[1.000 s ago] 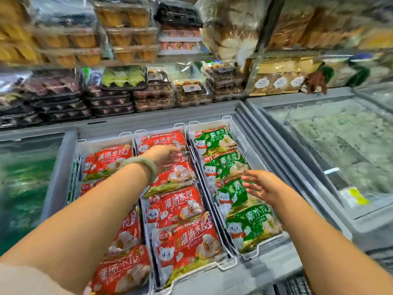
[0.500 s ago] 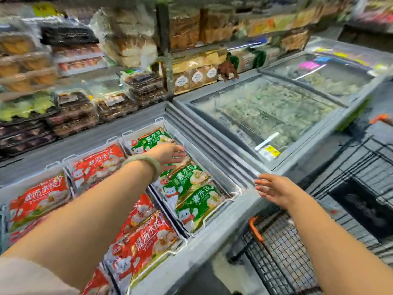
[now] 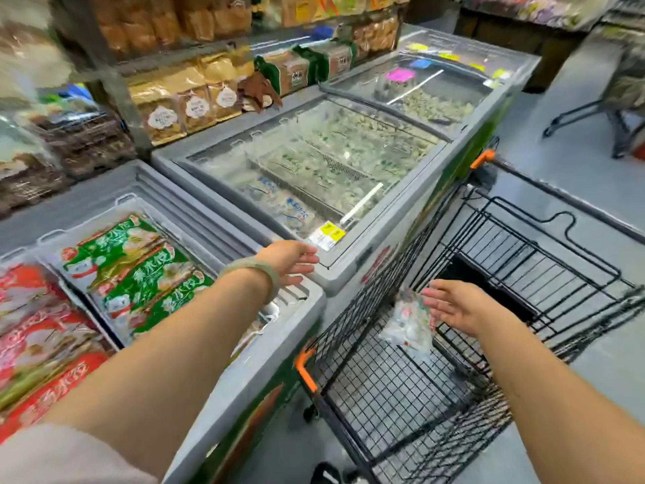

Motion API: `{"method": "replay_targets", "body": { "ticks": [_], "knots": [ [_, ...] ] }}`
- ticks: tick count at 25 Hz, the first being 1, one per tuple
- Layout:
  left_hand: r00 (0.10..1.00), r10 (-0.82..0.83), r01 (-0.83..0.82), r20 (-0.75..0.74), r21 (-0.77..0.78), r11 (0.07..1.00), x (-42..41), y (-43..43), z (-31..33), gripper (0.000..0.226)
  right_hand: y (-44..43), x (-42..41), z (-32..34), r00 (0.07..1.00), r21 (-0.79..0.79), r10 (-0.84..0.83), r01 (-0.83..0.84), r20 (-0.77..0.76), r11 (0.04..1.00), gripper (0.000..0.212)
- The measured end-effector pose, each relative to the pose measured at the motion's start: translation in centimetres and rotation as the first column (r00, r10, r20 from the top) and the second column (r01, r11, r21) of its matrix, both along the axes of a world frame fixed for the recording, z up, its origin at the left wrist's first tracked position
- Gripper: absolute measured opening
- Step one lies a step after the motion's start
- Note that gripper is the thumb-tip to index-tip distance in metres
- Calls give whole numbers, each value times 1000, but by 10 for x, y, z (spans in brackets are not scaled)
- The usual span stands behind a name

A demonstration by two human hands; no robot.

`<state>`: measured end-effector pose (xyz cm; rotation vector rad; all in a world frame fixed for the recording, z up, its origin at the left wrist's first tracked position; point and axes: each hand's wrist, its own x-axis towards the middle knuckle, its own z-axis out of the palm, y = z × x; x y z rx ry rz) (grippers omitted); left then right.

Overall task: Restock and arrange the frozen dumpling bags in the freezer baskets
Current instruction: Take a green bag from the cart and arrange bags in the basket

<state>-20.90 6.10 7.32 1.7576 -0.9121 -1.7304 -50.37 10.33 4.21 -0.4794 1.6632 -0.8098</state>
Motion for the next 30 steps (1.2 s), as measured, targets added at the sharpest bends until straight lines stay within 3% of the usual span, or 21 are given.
{"method": "replay_targets", "body": {
  "ticks": [3,7,13,18,20,22,26,30],
  "knots": [
    [995,-96,95,14,43,995,-61,-15,-18,21,15,-52,-18,994,48,-112,112,-3,993,19],
    [962,-266,260,63,83,962,-120,-30,-39,19,34,-103,-40,967,114,-254,256,-36,960,33],
    [898,-440,433,-11,200,879,-180,-56,-100,27,39,-124,-80,943,220,-333,330,-23,918,30],
    [747,-665,626,-2,341,701,-230,-93,-181,24,6,-131,-145,888,270,-453,456,-75,848,17],
    [718,-688,643,107,278,714,-244,-104,-218,22,-10,-130,-173,839,212,-531,545,-120,811,14],
    [688,-683,664,245,167,729,-258,-109,-263,19,-21,-132,-212,812,208,-571,584,-124,785,25],
    [634,-700,702,329,137,699,-282,-104,-355,32,-28,-142,-296,877,295,-447,480,-178,826,24],
    [451,-709,762,541,180,622,-297,-113,-432,43,-39,-154,-371,896,363,-391,442,-208,820,28]
  ]
}}
